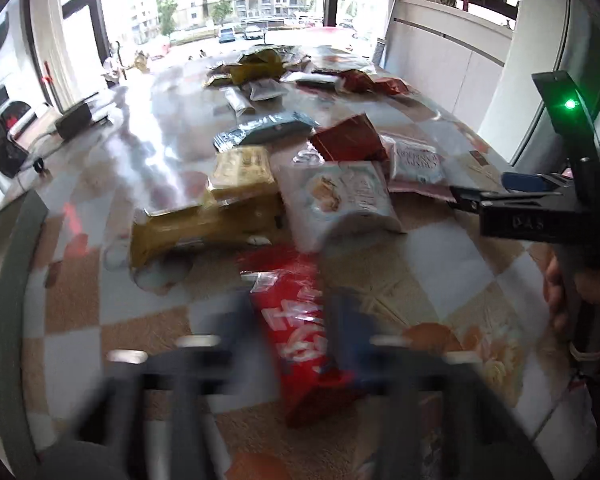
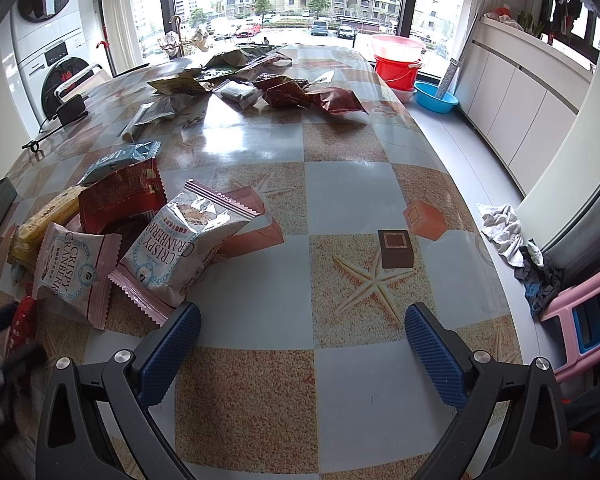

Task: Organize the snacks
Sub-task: 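Lower the left tool onto the red snack bar and close it, then grasp the pink-and-white CRISPY CRANBERRY bag with the right tool while the left tool holds the red bar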

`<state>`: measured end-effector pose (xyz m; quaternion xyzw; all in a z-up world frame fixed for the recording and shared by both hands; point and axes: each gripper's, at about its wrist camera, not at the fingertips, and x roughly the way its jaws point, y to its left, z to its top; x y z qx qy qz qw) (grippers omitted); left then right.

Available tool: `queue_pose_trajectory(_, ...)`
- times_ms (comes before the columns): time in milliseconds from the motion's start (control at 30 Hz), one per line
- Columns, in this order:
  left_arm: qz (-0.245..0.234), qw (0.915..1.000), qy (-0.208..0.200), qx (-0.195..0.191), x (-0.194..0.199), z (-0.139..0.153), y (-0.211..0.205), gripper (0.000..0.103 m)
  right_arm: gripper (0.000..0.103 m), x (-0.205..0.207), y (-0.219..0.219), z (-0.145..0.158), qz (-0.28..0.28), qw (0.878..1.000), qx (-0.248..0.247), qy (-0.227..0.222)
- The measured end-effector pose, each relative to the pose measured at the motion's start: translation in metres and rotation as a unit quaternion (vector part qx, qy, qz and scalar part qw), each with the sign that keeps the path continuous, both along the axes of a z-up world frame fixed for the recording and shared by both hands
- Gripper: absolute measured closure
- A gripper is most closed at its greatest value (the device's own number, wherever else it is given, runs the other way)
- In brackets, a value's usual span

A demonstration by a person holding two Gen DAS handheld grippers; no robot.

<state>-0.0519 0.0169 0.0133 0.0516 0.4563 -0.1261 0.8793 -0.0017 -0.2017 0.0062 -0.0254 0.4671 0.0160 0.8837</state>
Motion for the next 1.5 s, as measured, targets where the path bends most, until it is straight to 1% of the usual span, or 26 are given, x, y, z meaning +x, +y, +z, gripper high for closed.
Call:
queue_pose_trajectory(33,0.002,1.0,0.002,-0.009,0.002,0.0,0.003,0.078,0.001,0.0,0.0,0.0,0.0,1.0,0.0,0.0)
queue_pose_trajectory(133,0.002,0.9985,0.007,-0.055,0.006,0.0,0.017,0.079,0.001,0.0,0.002,-0.001,0.0,1.0,0.0,0.0)
queue_pose_trajectory(200,0.009,0.9975,0.009,-0.069,0.008,0.0,0.028,0.079,0.001,-0.001,-0.002,0.001,-0.001,1.0,0.0,0.0)
queue_pose_trajectory(300,0.042,0.9982,0.001,-0.043,0.017,0.001,0.046,0.079,0.001,-0.001,-0.001,0.001,-0.001,1.0,0.0,0.0)
queue_pose_trajectory(367,0.06,0.9974,0.002,-0.041,0.022,0.0,0.061,0.079,0.001,-0.001,-0.001,0.002,-0.001,1.0,0.0,0.0)
queue_pose_trajectory(433,0.084,0.996,-0.01,-0.028,0.026,-0.001,0.076,0.079,0.001,-0.002,0.0,0.002,-0.001,1.0,0.0,0.0)
queue_pose_trajectory(467,0.092,0.9951,-0.015,-0.033,0.027,-0.002,0.082,0.079,0.001,-0.002,0.0,0.002,-0.001,1.0,0.001,0.0)
queue_pose_trajectory(500,0.094,0.9943,-0.013,-0.049,0.028,-0.003,0.086,0.079,0.001,-0.002,0.0,0.003,0.0,1.0,0.001,-0.001)
queue_pose_trajectory(533,0.095,0.994,-0.013,-0.052,0.028,-0.003,0.087,0.079,0.001,-0.003,-0.002,0.002,0.001,1.0,0.005,-0.002)
queue_pose_trajectory(633,0.094,0.9951,-0.019,-0.026,0.025,-0.003,0.079,0.079,0.001,-0.006,-0.005,0.004,0.001,1.0,0.019,-0.007)
queue_pose_trajectory(667,0.093,0.9952,-0.02,-0.022,0.025,-0.003,0.078,0.079,0.001,-0.007,-0.007,0.006,-0.001,1.0,0.028,-0.007)
queue_pose_trajectory(700,0.093,0.9952,-0.02,-0.024,0.026,-0.004,0.078,0.079,0.001,-0.008,-0.013,0.008,-0.007,0.998,0.057,-0.008)
queue_pose_trajectory(767,0.095,0.9948,-0.016,-0.033,0.027,-0.004,0.076,0.079,0.001,-0.012,-0.015,0.014,-0.017,0.991,0.134,-0.008)
queue_pose_trajectory(800,0.095,0.9946,-0.015,-0.037,0.027,-0.005,0.076,0.079,0.001,-0.012,-0.014,0.017,-0.02,0.986,0.164,-0.01)
queue_pose_trajectory(833,0.095,0.9946,-0.016,-0.037,0.029,-0.005,0.076,0.079,0.001,-0.011,-0.012,0.02,-0.024,0.984,0.174,-0.013)
queue_pose_trajectory(933,0.095,0.9946,-0.019,-0.036,0.026,-0.004,0.08,0.079,0.002,0.001,0.014,0.025,-0.028,0.988,0.153,-0.005)
queue_pose_trajectory(1000,0.095,0.9945,-0.018,-0.038,0.027,-0.004,0.079,0.079,0.015,0.013,0.04,0.022,-0.017,0.994,0.111,0.001)
queue_pose_trajectory(1033,0.095,0.9945,-0.018,-0.041,0.027,-0.004,0.079,0.079,0.028,0.018,0.05,0.017,-0.012,0.996,0.093,0.01)
queue_pose_trajectory(1067,0.095,0.9944,-0.018,-0.043,0.026,-0.004,0.081,0.079,0.037,0.022,0.064,0.012,-0.006,0.999,0.049,0.003)
queue_pose_trajectory(1100,0.095,0.9943,-0.019,-0.045,0.026,-0.004,0.082,0.079,0.048,0.024,0.073,0.009,0.003,1.0,0.019,-0.004)
queue_pose_trajectory(1133,0.095,0.9942,-0.019,-0.046,0.026,-0.004,0.083,0.079,0.061,0.023,0.078,0.01,0.007,1.0,0.004,-0.017)
queue_pose_trajectory(1167,0.095,0.9941,-0.019,-0.048,0.026,-0.004,0.084,0.079,0.063,0.023,0.078,0.01,0.008,1.0,0.014,-0.016)
queue_pose_trajectory(1233,0.096,0.9938,-0.02,-0.052,0.025,-0.003,0.086,0.079,0.063,0.014,0.077,0.01,0.009,0.999,0.025,-0.019)
queue_pose_trajectory(1300,0.097,0.9936,-0.02,-0.055,0.025,-0.003,0.087,0.079,0.063,-0.008,0.075,0.009,0.014,0.999,0.025,-0.026)
queue_pose_trajectory(1400,0.097,0.9939,-0.021,-0.048,0.026,-0.003,0.085,0.079,0.063,-0.037,0.072,0.009,0.012,0.999,0.039,-0.03)
queue_pose_trajectory(1500,0.096,0.9941,-0.021,-0.044,0.026,-0.003,0.084,0.079,0.063,-0.062,0.075,0.016,0.02,0.997,0.069,-0.037)
